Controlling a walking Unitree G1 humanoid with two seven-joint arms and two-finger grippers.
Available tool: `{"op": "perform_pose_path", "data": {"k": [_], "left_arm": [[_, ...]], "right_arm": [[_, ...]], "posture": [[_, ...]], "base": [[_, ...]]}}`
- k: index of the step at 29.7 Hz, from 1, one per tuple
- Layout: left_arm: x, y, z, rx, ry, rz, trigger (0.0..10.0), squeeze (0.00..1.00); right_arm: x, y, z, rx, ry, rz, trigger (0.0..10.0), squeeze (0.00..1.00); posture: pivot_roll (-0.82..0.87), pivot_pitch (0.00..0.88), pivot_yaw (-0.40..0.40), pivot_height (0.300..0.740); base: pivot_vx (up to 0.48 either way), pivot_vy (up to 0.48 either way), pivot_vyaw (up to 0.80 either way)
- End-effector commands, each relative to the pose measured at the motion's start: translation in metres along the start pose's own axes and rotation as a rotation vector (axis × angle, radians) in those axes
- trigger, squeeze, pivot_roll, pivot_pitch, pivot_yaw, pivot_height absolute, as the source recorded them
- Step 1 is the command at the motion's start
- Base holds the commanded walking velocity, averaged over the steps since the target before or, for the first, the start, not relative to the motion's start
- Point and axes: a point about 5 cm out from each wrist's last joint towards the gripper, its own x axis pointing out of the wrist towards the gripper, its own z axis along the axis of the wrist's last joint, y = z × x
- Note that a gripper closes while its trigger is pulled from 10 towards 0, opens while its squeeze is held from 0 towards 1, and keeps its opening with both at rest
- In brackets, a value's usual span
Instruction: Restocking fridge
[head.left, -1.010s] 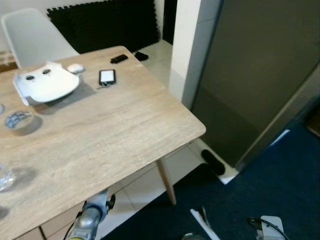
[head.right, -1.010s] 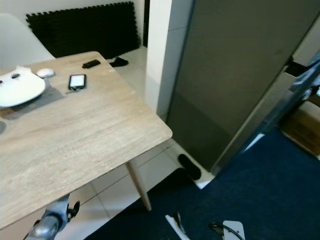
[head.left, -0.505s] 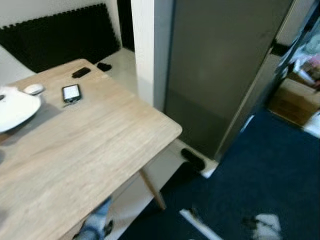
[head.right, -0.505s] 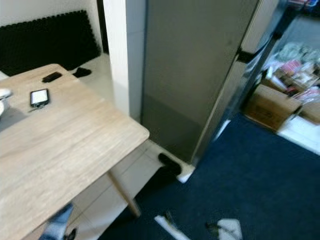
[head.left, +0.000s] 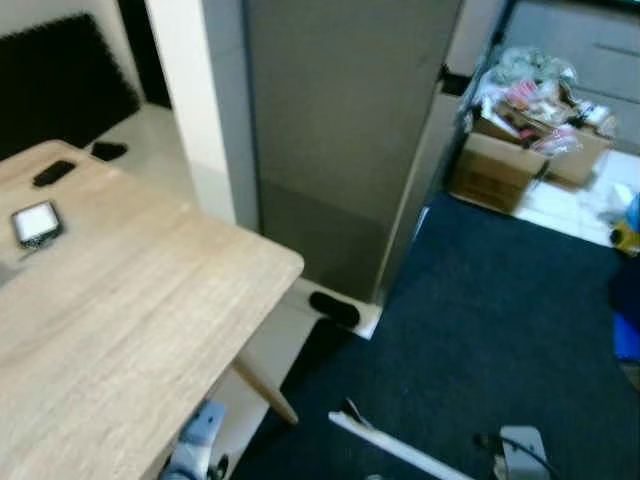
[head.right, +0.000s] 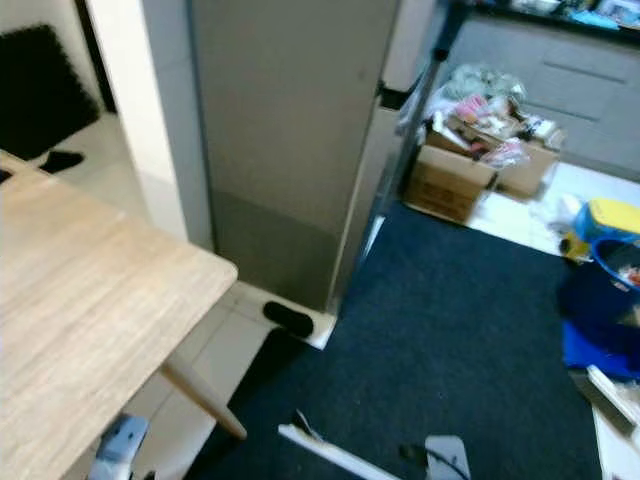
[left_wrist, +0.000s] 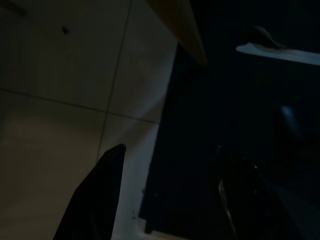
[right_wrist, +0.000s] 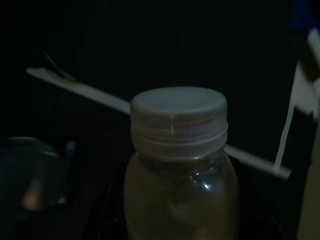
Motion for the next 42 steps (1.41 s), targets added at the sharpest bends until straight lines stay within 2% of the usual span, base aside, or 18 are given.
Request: {"op": "perform_pose_path", "data": {"k": [1,8,20,42], "left_arm": [[0.002,-0.001,0.007,0.023,-0.019,-0.015,10.0,0.00],[0.003,0.003,0.012,0.044,-0.036,-0.011,10.0,0.00],[0.005,0.003,0.019,0.046,-0.057,-0.010,10.0,0.00],[0.006,0.002,0.021,0.047,-0.056,-0.009,10.0,0.00]], "right_arm": [[-0.001,-0.006,-0.003,-0.006,-0.005,-0.017,10.0,0.00],[-0.001,-0.010,-0.007,-0.007,0.011,-0.027,10.0,0.00],[-0.002,-0.006,-0.006,-0.004,0.008,-0.022,10.0,0.00],[-0.001,-0.008,-0.004,-0.010,-0.002,-0.026,10.0,0.00]], "posture": [[0.02,0.042,-0.019,0.740],[0.02,0.029,-0.014,0.740],[0.02,0.032,-0.013,0.740],[0.02,0.038,-0.019,0.740]], "base": [[0.000,0.000,-0.76],[0.000,0.000,-0.76],[0.000,0.000,-0.76],[0.000,0.000,-0.75]]}}
